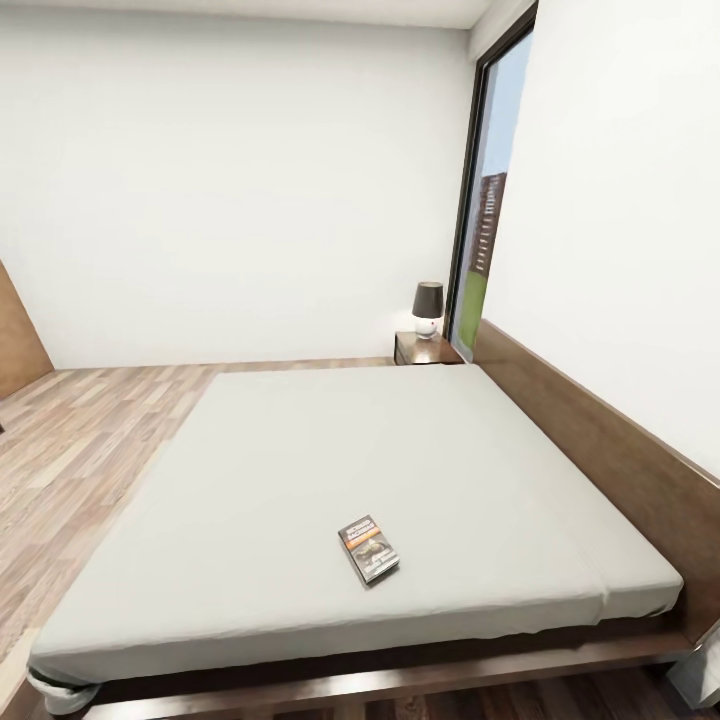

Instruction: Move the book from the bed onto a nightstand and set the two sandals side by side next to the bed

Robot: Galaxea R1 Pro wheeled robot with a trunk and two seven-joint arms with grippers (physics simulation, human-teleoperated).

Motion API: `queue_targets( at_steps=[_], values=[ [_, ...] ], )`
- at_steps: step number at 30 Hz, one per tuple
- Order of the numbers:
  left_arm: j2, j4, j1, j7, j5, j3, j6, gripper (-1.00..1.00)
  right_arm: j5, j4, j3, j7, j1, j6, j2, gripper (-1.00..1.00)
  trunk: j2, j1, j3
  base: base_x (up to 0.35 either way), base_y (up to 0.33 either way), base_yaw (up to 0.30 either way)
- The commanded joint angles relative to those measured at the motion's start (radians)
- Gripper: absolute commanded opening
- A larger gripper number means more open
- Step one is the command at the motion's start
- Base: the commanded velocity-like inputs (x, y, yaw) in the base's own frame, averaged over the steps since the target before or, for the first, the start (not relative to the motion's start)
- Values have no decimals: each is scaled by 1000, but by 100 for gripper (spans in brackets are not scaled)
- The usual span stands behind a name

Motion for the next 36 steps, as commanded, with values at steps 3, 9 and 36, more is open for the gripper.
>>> queue_targets(
  at_steps=[3,9,36],
  values=[
    [0,-114,-50,0,7,-2,116,100,2,1,7,3,-1,1,-1,100,-1,0,-2,0,0,0],
    [-37,-326,-95,0,6,-5,313,100,1,1,6,3,5,1,-2,100,-1,0,-2,0,0,0],
    [-648,-436,-346,-122,-267,-241,581,100,-1,0,5,3,26,1,-1,100,-1,0,-2,0,0,0]
  ],
)
